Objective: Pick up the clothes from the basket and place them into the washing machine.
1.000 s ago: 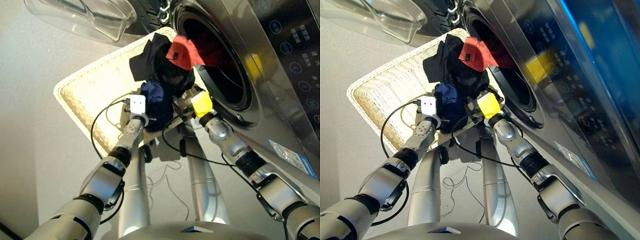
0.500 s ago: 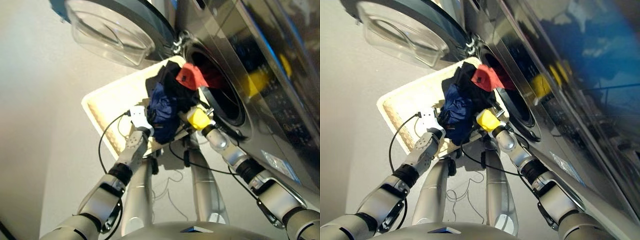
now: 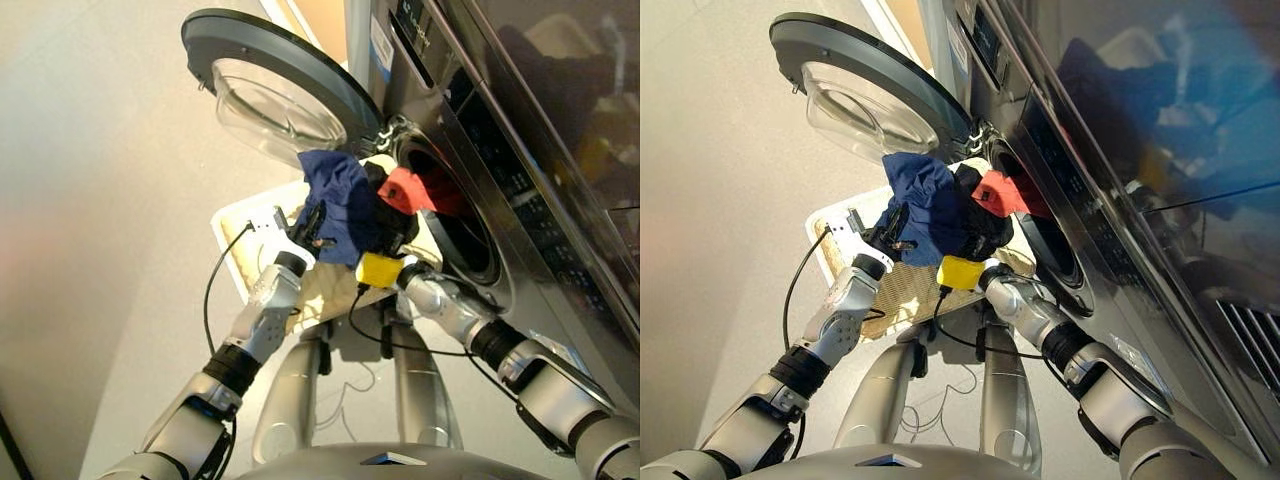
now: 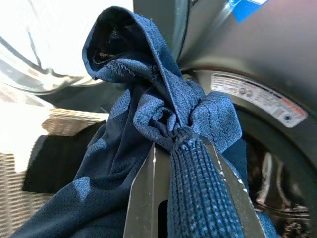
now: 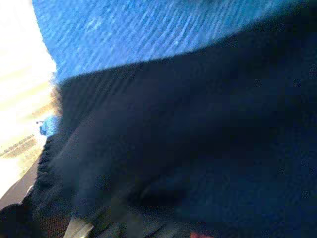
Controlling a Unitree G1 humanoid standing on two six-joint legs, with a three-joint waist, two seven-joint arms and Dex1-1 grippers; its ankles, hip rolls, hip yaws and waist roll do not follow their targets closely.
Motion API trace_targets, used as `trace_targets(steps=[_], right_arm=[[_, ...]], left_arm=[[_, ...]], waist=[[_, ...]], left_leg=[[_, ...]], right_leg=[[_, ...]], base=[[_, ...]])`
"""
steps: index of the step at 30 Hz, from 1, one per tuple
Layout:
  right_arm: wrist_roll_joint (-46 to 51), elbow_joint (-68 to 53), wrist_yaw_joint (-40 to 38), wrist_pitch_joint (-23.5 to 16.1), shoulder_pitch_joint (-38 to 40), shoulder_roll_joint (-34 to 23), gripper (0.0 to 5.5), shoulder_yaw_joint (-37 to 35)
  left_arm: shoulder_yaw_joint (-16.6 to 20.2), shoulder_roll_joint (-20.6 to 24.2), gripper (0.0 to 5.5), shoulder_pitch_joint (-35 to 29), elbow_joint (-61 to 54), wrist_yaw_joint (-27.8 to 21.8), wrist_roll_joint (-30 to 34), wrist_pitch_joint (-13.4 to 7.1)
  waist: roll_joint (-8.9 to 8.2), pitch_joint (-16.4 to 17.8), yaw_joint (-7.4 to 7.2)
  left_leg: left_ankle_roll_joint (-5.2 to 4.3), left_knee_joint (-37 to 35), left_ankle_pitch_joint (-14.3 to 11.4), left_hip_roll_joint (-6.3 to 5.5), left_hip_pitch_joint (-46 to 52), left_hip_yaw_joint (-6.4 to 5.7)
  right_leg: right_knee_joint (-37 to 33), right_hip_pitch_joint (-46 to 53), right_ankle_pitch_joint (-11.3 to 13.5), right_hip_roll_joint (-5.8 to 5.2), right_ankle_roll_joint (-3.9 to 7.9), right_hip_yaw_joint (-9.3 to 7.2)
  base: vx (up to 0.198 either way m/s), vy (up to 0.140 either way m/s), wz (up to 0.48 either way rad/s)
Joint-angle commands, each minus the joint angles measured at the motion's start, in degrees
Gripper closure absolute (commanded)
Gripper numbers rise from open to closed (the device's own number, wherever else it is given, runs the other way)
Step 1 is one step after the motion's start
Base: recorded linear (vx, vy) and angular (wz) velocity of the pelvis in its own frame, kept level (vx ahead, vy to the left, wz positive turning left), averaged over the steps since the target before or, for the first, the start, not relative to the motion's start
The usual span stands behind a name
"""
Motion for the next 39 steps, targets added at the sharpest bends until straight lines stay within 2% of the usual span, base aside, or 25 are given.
trace_targets(steps=[1,6,8,9,13,17,18,28,29,30,33,34,35,36,37,38,39], right_arm=[[-5.0,-4.0,-6.8,-1.0,-4.3,1.7,0.0,-1.0],[-6.6,-5.0,-9.1,-0.5,-6.0,2.8,0.0,-1.2],[-6.0,-7.1,-9.0,-0.3,-5.6,2.5,0.0,-1.7],[-5.1,-8.4,-9.0,-0.3,-4.5,2.1,0.0,-2.2],[-5.5,-10.4,-9.1,-0.7,-2.5,0.9,0.0,-2.3],[-8.7,-11.8,-9.5,-1.0,-1.5,-0.7,0.0,-1.4],[-9.5,-12.0,-9.4,-1.0,-1.5,-0.8,0.0,-1.1],[-12.7,-11.5,-7.8,-1.7,-6.0,-0.6,0.0,3.7],[-12.8,-11.6,-7.3,-1.9,-6.6,-0.7,3.47,4.3],[-12.7,-11.8,-7.1,-2.1,-6.7,-0.8,5.5,4.5],[-12.2,-12.0,-6.2,-2.6,-7.0,-0.8,5.5,5.2],[-12.0,-12.5,-5.9,-2.7,-7.2,-0.8,5.5,5.3],[-11.6,-12.7,-5.6,-2.8,-7.2,-0.9,5.5,5.3],[-11.6,-12.7,-5.5,-2.7,-7.2,-0.9,5.5,5.3],[-10.6,-12.7,-5.4,-2.9,-6.9,-0.7,5.5,5.3],[-10.3,-12.1,-5.5,-3.0,-6.7,-0.4,5.5,5.3],[-9.6,-11.5,-5.5,-3.1,-6.4,-0.1,5.5,5.2]], left_arm=[[-1.1,0.4,5.5,0.3,-6.6,-0.3,-1.4,-2.7],[-1.6,0.4,5.5,0.2,-5.3,1.2,-0.3,-3.0],[-0.5,-0.1,5.5,0.4,-4.7,3.0,1.0,-3.7],[0.9,-1.4,5.5,0.4,-3.1,5.2,2.6,-4.7],[3.2,-3.2,5.5,0.3,-0.4,7.9,4.3,-6.0],[3.7,-2.9,5.5,0.0,1.3,7.9,5.5,-5.3],[3.3,-2.7,5.5,0.0,1.4,7.7,5.8,-5.0],[-3.3,0.7,5.5,-0.2,0.1,1.7,5.0,-1.5],[-3.8,0.9,5.5,-0.3,0.1,1.2,4.8,-1.1],[-3.9,1.0,5.5,-0.4,0.2,0.8,4.7,-0.9],[-4.6,1.0,5.5,-0.8,0.6,0.1,4.4,-0.5],[-4.7,1.1,5.5,-1.0,0.6,0.0,4.1,-0.3],[-4.8,1.3,5.5,-1.2,0.6,-0.2,3.9,-0.2],[-4.8,1.3,5.37,-1.2,0.6,-0.2,3.9,-0.1],[-5.3,1.2,4.49,-1.5,0.9,-0.9,3.3,0.4],[-5.3,1.2,3.13,-1.6,1.0,-1.3,3.0,0.5],[-5.4,1.4,0.0,-1.7,1.0,-1.6,3.2,0.5]], waist=[[1.57,-1.8,0.73],[1.86,-1.9,1.1],[1.62,-2.1,0.91],[1.2,-2.0,0.65],[0.53,-2.0,0.04],[0.27,-2.2,-0.52],[0.52,-2.5,-0.29],[1.06,-3.4,0.36],[1.07,-3.5,0.4],[1.03,-3.6,0.35],[1.02,-3.8,0.35],[0.78,-3.5,0.11],[1.0,-3.8,0.31],[1.01,-3.8,0.32],[1.01,-3.8,0.21],[1.05,-3.8,0.22],[1.1,-3.9,0.22]], left_leg=[[0.55,3.2,-0.6,-2.11,-4.4,0.42],[0.64,3.6,-0.7,-1.99,-5.1,0.42],[0.56,3.7,-0.7,-1.85,-5.3,0.39],[0.55,3.7,-0.7,-1.73,-5.4,0.37],[0.57,3.8,-0.8,-1.51,-5.7,0.24],[0.58,3.8,-1.1,-1.21,-5.8,0.32],[0.26,3.9,-2.8,-1.02,-5.1,-0.31],[0.28,4.6,-3.2,-0.71,-5.6,-0.17],[0.28,4.6,-3.2,-0.66,-5.7,-0.2],[0.26,4.6,-3.0,-0.69,-5.8,-0.17],[0.21,4.6,-3.0,-0.67,-5.9,-0.26],[0.55,4.7,-1.4,-0.79,-6.6,0.34],[0.2,4.8,-3.2,-0.59,-5.9,-0.34],[0.2,4.9,-3.2,-0.58,-5.9,-0.34],[0.22,5.0,-3.3,-0.57,-6.1,-0.42],[0.21,5.0,-3.3,-0.56,-6.1,-0.42],[0.18,5.1,-3.2,-0.52,-6.1,-0.41]], right_leg=[[-7.4,2.8,4.3,0.8,3.4,-0.75],[-6.9,1.9,4.2,0.89,3.26,-0.8],[-6.8,1.7,4.1,0.91,3.2,-0.82],[-6.7,1.5,4.1,0.98,3.13,-0.86],[-6.8,1.4,4.1,1.16,3.07,-0.88],[-7.0,1.2,4.2,1.28,3.06,-0.77],[-6.7,1.8,2.6,1.68,3.47,-0.39],[-6.2,1.1,2.4,1.87,3.38,0.02],[-6.1,1.0,2.3,1.9,3.38,0.04],[-6.2,0.9,2.5,1.92,3.39,0.11],[-6.1,0.8,2.4,2.05,3.39,0.13],[-6.3,0.2,3.8,1.75,2.97,-0.23],[-5.9,0.8,2.2,2.12,3.39,0.07],[-5.9,0.8,2.2,2.13,3.38,0.06],[-5.8,0.7,2.2,2.18,3.35,0.14],[-5.8,0.7,2.2,2.18,3.35,0.16],[-5.8,0.7,2.2,2.16,3.34,0.14]], base=[[0.0,0.0,0.0],[0.0,0.0,0.0],[0.0,0.0,0.0],[0.0,0.0,0.0],[0.0,0.0,0.0],[0.025,-0.002,0.0],[0.1,-0.007,-0.004],[0.01,0.0,-0.001],[0.0,0.0,0.0],[0.0,0.0,0.0],[-0.032,-0.004,-0.003],[0.0,0.0,0.0],[0.0,0.0,0.0],[0.104,-0.02,-0.025],[0.0,0.0,0.0],[0.0,0.0,0.0],[0.0,0.0,0.0]])
